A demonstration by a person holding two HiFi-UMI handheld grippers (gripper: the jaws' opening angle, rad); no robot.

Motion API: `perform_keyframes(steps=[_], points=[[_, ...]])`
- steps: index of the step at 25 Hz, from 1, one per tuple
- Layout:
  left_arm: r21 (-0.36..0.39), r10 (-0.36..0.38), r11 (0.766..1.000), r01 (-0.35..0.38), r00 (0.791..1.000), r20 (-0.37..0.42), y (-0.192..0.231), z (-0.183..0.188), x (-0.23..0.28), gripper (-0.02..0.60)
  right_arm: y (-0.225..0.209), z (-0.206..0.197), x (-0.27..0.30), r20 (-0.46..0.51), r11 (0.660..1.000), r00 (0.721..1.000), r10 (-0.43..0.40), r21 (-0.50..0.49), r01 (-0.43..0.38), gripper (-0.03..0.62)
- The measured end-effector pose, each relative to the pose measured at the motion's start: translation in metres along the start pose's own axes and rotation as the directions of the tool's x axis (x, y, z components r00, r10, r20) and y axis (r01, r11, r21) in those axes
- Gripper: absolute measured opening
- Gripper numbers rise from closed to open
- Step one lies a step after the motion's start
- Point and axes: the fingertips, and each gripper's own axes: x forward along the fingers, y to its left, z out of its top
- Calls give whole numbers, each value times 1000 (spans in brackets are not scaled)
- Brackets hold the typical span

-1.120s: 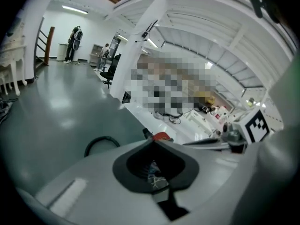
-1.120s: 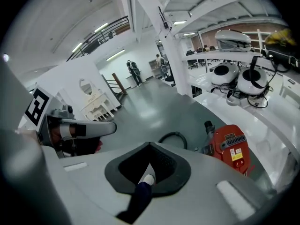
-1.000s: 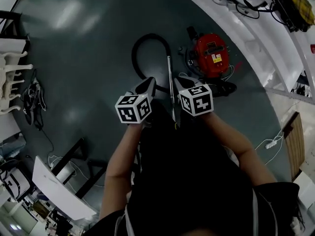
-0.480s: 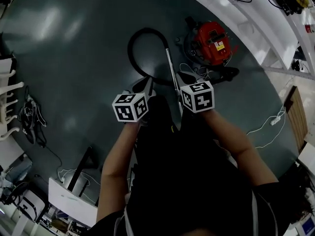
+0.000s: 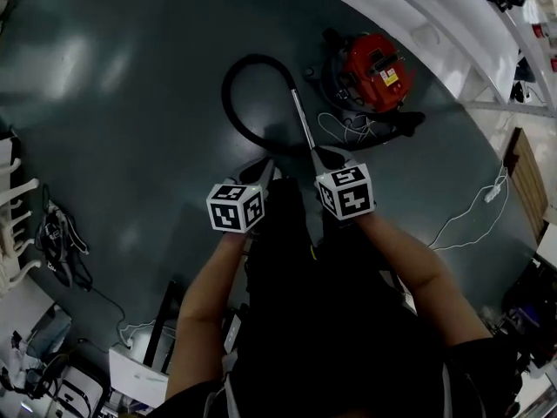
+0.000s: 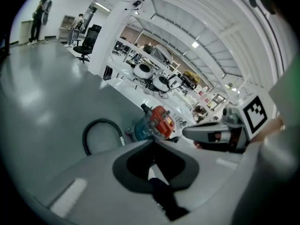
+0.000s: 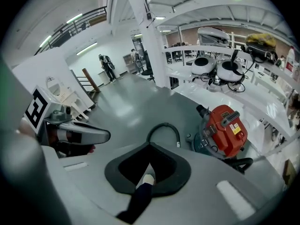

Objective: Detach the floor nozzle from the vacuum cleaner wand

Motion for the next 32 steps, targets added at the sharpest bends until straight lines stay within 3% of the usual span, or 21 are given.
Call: perform_keyframes(steps=[12, 22, 32], points=[[-57, 60, 996, -61, 998, -18, 29, -15, 79, 9, -48, -18, 71, -24, 1000, 1000, -13, -18, 13, -5], [-170, 67, 983, -70, 997, -28, 48, -64, 166, 8, -78, -56, 146, -83, 996, 996, 24, -79, -30, -5], [-170, 58, 984, -60, 998, -17, 70, -92, 228, 9, -108, -90, 212, -109, 994, 994, 23, -107, -35, -5]])
